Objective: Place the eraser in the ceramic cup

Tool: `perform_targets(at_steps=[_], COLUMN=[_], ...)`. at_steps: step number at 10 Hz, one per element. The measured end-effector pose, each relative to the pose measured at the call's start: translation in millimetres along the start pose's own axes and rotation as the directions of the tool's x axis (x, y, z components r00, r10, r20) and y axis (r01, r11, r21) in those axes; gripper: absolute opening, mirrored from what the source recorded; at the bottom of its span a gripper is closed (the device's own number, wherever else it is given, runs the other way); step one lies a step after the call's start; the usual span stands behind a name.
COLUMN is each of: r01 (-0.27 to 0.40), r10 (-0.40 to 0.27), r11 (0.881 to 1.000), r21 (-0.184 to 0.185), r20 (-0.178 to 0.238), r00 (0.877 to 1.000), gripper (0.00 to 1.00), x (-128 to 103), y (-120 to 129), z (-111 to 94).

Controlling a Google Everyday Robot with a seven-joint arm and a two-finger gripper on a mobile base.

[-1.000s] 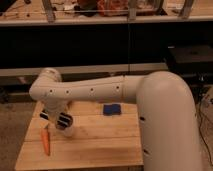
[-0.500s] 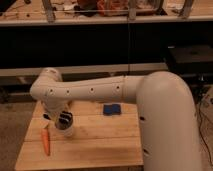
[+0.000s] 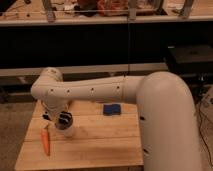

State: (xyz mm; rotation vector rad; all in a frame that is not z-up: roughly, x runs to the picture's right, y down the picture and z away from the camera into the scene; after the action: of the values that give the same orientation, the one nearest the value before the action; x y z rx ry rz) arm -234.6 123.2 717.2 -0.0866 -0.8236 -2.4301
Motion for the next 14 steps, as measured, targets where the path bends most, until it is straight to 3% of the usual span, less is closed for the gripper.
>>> perform_targets(at_steps=[2,4,5,6,8,9,13,14], r01=[0.002,-0.002,0.000,0.000,-0.008,0.000,0.045,0.056], r10=[-0.002,0.000,-0.002,-0.002,0.008,0.004,-0.027,-0.034], r11=[1.000,1.000,1.000,1.000,1.000,1.000,0.996,0.995], r21=[-0.004,-0.012,-0.011,-0.010,0.000,0.017,0.071,0.088], r20=[-0.021,-0.159,-0.194,-0.209,-0.230,-0.241,-0.237,-0.234], r00=[1.000,0.987,0.981,0.978,0.973,0.971,0.971,0.972], gripper=[0.39,0.17,0.07,0.01,0.00,0.01,0.36,0.50], x=[-2,-9,-12,-15,-22,-24,-28,-30], y=[-1,1,0,-1,0,0,-2,-2], z=[-2,-14,-19,-22,-27,-29,-31,-32])
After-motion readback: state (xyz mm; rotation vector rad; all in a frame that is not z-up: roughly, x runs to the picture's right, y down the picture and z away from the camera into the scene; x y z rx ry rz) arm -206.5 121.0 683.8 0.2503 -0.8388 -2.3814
